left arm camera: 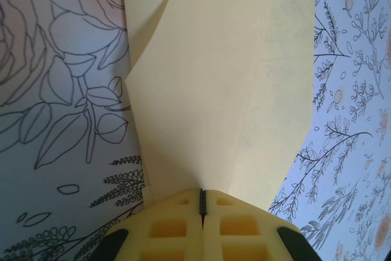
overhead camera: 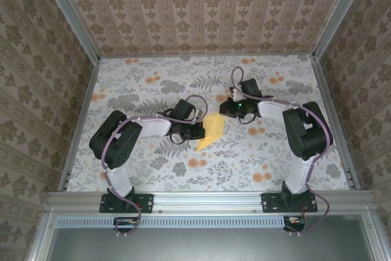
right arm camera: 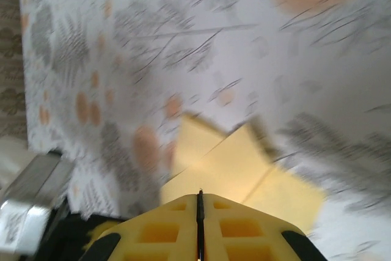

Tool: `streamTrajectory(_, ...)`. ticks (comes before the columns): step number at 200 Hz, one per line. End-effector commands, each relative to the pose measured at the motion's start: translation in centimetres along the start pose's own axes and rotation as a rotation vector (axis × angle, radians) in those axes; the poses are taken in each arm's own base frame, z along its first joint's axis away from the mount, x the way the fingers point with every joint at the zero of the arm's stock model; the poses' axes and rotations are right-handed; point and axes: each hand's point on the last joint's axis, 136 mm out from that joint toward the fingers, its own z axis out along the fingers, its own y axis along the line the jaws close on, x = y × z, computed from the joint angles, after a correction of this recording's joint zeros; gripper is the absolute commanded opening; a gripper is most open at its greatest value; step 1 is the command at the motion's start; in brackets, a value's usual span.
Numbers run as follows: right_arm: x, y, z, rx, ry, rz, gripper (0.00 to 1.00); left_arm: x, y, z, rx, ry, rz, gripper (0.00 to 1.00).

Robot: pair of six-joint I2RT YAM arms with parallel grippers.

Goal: Fold a paper plane with a square sheet of paper (pick it up from the middle)

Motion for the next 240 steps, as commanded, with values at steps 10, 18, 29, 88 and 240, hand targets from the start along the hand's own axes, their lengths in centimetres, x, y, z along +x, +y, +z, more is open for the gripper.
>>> streamTrajectory(10, 3.2, 2.0, 1.7, -0.028, 0.057, 0.007, 0.10, 4.0, 4.7, 1.2, -0.157, 0.148, -0.033, 0.00)
streamTrajectory(18, 3.8, 1.9, 2.4, -0.022, 0.072, 0.011, 0.10, 3.7, 4.6, 1.1, -0.155, 0.140, -0.021, 0.00)
streamTrajectory(29, 4.2, 1.7, 3.1, -0.016, 0.086, 0.026, 0.10, 3.3, 4.3, 0.9, -0.146, 0.129, -0.013, 0.00)
streamTrajectory(88, 6.5, -0.8, 5.7, 0.029, 0.189, 0.086, 0.11, 2.9, 3.3, 0.2, -0.112, 0.111, 0.000, 0.00)
streamTrajectory(240, 8.2, -5.3, 5.0, 0.278, 0.233, 0.126, 0.10, 0.3, -3.8, -1.7, 0.037, -0.009, -0.007, 0.12)
